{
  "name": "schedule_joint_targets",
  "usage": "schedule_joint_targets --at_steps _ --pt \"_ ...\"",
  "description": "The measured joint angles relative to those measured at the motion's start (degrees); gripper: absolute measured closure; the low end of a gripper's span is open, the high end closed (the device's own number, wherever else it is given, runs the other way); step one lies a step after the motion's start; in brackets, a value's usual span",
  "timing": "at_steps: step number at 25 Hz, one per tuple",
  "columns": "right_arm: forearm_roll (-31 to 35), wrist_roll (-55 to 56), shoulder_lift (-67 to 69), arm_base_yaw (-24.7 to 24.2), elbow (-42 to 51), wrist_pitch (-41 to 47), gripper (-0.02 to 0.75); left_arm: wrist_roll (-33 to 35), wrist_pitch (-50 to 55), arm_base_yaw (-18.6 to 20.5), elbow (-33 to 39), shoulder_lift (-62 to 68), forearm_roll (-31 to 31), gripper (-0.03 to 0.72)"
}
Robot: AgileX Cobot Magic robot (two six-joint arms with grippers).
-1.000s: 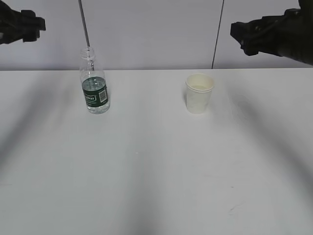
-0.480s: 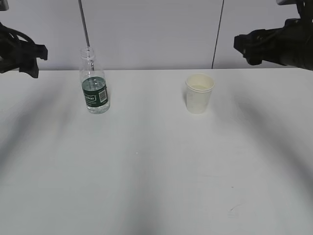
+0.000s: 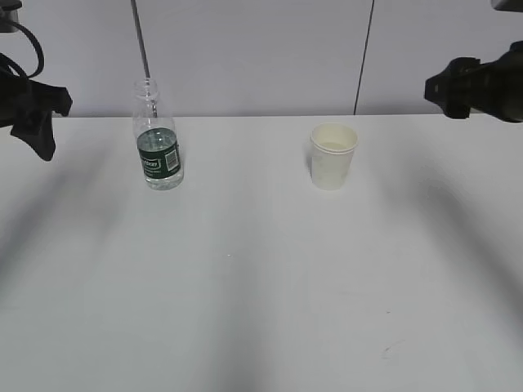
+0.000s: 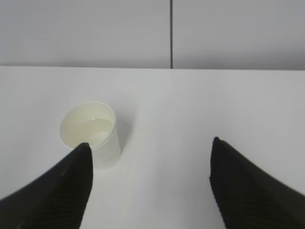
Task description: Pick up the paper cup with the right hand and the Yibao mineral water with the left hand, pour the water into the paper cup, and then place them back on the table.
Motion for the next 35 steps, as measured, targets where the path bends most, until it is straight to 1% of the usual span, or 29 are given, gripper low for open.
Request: schedule_joint_targets --at_steps 3,8,11,14,17,20,23,25,28,30,33,35 --pt "0.02 1.35 -0.71 0.0 0.0 5.58 0.143 0.73 1.07 0.0 -0.06 0.0 -1.11 0.211" --pt "0.02 1.74 -0.8 0.0 0.0 8.25 0.143 1.0 1.41 0.0 -0.51 0.0 -1.67 0.217" --pt "0.15 1.74 -0.8 0.0 0.0 11.86 0.143 1.4 2.53 0.0 -0.51 0.0 -1.99 0.22" --pt "2.47 1.42 -0.8 0.45 -0.9 18.76 0.143 1.43 4.03 0.0 -0.51 0.0 -2.06 0.221" --pt "6.95 -3.18 -0.8 2.65 -3.26 26.26 0.143 1.73 5.74 -0.02 -0.51 0.0 -2.13 0.225" --pt "14.87 -10.79 -0.55 4.44 -6.84 33.37 0.143 1.8 6.91 -0.06 -0.51 0.0 -2.21 0.23" --pt "21.31 -16.44 -0.07 4.73 -9.97 39.46 0.143 1.92 8.19 -0.06 -0.51 0.0 -2.46 0.23" --pt "24.41 -19.71 -0.06 4.73 -11.57 43.11 0.143 2.24 8.39 -0.06 -0.51 0.0 -2.53 0.236" --pt "29.95 -25.46 0.3 4.73 -14.3 50.87 0.143 2.29 8.39 -0.06 -0.51 0.0 -2.89 0.239" --pt "31.95 -27.89 1.07 4.73 -16.16 57.52 0.143 2.68 8.44 -0.06 -0.51 0.0 -3.87 0.239" --pt "32.82 -29.81 2.67 4.73 -18.36 66.47 0.143 3.14 8.44 -0.06 -0.51 0.0 -5.74 0.24" --pt "32.95 -30.62 3.48 4.73 -19.06 69.04 0.143 3.49 8.44 -0.06 -0.51 0.0 -6.59 0.24"
